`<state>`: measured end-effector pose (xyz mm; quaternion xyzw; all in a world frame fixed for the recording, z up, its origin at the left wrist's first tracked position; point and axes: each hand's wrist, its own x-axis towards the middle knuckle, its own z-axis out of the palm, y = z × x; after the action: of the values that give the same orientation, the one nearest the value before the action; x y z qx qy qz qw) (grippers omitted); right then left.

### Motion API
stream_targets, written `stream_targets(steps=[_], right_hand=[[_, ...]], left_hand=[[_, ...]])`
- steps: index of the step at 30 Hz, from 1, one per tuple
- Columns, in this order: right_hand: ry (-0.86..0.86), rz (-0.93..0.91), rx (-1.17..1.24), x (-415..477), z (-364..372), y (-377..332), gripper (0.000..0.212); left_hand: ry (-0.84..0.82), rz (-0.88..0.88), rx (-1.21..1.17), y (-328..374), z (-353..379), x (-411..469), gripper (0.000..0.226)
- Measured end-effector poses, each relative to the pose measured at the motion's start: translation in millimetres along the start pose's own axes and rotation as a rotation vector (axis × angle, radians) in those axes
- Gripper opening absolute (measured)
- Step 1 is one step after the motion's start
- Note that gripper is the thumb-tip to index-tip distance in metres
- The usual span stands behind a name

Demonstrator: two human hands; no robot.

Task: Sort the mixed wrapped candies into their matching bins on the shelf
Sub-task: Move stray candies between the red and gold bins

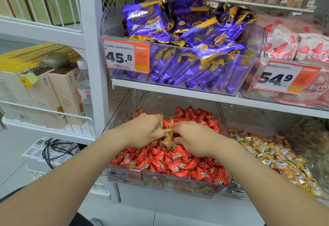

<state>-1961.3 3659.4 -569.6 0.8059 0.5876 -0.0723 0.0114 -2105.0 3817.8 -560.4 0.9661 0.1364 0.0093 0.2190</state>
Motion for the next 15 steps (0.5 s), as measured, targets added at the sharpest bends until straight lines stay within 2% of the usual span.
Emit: stream_targets(steps=[2,4,7,12,15], right_hand=[[-0.049,-0.035,0.043,1,1,-4,0.023],[-0.102,-0.065,0.123,3,1,-6,0.018],[-0.144,-0.074,0.134,5,-1,-8,0.043],[-0.110,-0.042,-0.013,10,4,-14,0.027],[-0.151,-0.095,0.004,8,-3,-12,0.034]], left_hand=[[0.026,-0.027,-0.036,1,-6,-3,0.010],[0.056,-0.043,-0.062,0,-12,-6,0.012],[0.125,-0.091,-0.127,-1,-16,-10,0.022],[0.060,-0.175,-0.177,-3,-20,-17,0.019],[0.101,-0.200,-0.155,-13,-17,-19,0.008]])
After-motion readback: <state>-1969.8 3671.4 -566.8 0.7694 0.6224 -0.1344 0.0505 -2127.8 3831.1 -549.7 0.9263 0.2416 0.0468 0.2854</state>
